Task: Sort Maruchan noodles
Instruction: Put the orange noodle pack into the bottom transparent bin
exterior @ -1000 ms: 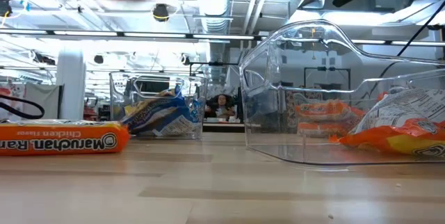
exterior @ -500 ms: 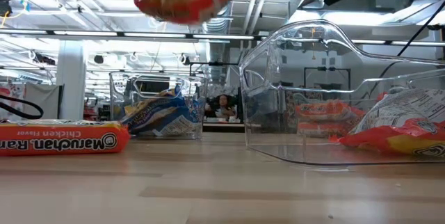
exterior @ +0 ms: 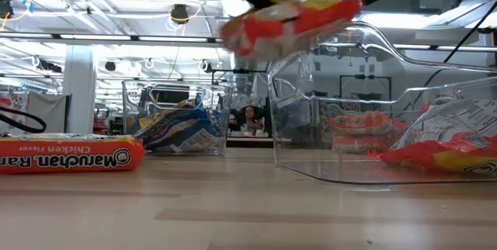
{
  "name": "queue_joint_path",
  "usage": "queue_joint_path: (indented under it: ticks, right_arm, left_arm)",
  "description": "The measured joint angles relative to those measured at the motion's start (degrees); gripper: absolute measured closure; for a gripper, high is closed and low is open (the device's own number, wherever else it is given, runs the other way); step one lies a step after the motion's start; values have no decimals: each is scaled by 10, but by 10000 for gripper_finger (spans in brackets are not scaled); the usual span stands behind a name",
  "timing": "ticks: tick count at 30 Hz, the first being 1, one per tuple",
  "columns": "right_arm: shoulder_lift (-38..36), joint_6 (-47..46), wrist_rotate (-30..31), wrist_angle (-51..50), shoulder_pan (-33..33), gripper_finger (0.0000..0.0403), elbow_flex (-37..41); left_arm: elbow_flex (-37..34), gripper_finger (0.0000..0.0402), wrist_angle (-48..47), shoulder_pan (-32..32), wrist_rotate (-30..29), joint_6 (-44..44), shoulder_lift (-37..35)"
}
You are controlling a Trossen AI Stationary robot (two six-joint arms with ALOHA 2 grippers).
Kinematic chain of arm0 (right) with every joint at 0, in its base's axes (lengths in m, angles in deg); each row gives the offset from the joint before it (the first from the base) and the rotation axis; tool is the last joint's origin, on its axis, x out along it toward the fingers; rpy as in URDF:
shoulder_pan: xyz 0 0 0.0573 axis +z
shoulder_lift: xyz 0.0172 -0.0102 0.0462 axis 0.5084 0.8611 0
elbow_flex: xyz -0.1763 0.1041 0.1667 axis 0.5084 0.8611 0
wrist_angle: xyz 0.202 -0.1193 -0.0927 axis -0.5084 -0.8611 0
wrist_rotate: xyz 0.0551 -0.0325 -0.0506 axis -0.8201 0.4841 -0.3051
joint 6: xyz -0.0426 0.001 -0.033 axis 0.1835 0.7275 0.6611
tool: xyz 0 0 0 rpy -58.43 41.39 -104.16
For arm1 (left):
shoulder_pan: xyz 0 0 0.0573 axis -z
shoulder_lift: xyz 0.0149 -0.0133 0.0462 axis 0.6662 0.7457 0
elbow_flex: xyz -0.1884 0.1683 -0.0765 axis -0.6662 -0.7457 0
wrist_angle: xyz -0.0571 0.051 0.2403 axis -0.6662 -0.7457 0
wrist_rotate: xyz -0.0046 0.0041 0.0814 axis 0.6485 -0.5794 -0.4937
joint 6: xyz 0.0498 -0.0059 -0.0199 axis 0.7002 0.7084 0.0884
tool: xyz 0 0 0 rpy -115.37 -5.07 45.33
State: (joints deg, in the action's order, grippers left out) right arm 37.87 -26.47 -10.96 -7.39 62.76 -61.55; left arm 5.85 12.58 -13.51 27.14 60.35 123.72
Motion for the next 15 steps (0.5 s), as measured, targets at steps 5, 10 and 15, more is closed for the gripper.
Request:
queue_joint_path:
  ticks: [5, 10, 15]
  right_arm:
    - [0, 8, 0, 0, 8, 159, 0]
    - [0, 17, 0, -9, 22, 159, 0]
    - [0, 17, 10, -11, 41, 159, 0]
  left_arm:
    - [0, 402, 124, -36, 67, 96, 0]
    - [0, 402, 201, -59, 185, 123, 0]
    - [0, 402, 183, -71, 247, 79, 0]
